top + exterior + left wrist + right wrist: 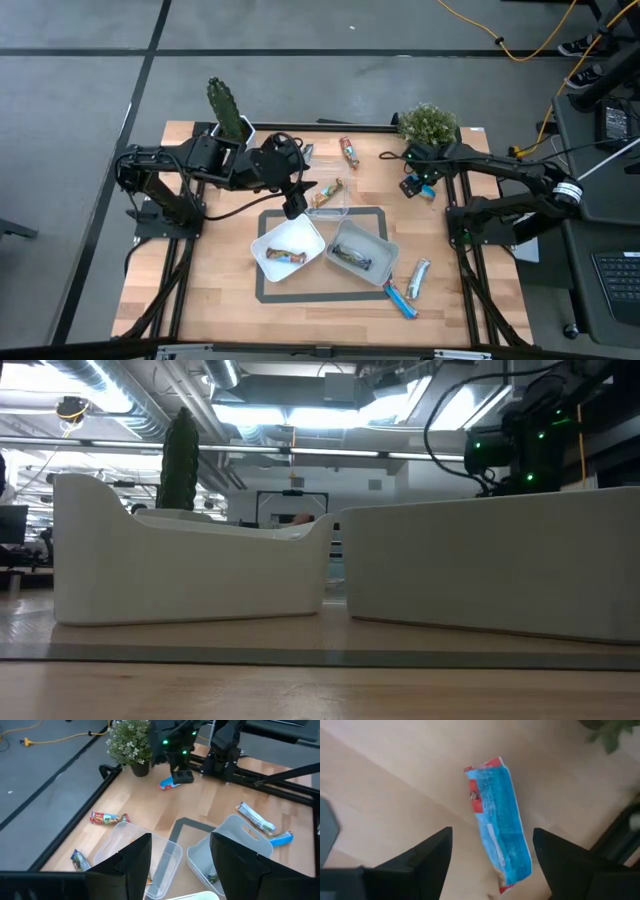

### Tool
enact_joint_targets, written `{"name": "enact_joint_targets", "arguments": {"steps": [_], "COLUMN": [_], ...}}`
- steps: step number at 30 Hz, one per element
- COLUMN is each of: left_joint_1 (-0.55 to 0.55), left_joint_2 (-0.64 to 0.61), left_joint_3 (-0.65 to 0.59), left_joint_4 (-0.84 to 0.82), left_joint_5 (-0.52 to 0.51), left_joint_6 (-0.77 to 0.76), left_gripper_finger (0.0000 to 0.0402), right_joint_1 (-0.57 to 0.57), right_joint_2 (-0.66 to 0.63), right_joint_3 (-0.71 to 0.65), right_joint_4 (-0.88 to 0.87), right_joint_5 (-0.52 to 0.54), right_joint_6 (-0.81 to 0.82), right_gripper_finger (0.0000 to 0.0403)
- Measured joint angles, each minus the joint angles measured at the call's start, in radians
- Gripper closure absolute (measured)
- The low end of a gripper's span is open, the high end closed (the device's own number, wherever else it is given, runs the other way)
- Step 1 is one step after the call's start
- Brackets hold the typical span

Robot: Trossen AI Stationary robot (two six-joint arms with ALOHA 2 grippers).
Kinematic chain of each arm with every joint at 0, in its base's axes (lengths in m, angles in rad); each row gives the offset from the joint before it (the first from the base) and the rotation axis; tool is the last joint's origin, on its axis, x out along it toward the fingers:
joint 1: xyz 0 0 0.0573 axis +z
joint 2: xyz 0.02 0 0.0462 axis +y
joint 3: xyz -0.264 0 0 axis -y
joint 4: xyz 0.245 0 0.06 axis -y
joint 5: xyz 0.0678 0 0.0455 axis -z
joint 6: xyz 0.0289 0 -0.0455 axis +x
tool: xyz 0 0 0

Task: Pick and place Granola Bars by type
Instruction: Put the red granola bar into the white bin

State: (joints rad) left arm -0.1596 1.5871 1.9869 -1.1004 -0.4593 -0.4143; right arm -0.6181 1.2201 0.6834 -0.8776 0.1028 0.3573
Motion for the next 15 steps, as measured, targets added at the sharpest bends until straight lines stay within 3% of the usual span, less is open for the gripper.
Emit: {"name": "enact_joint_targets", "arguments": {"steps": [15], "left_joint_1": [-0.002], "left_joint_2": [0.000], "left_joint_3": [0.000], "left_joint_4": [0.000], "left_joint_5": [0.008], "left_joint_6": [-0.022], "left_gripper_finger": [0.0208], "right_joint_1": [-0.035], "right_joint_2": [0.267], "right_joint_3": [0.003], "right_joint_4": [0.107], "right_joint_5": [-0.021], "right_joint_6": [-0.057], "right_gripper_finger": [0.0116]}}
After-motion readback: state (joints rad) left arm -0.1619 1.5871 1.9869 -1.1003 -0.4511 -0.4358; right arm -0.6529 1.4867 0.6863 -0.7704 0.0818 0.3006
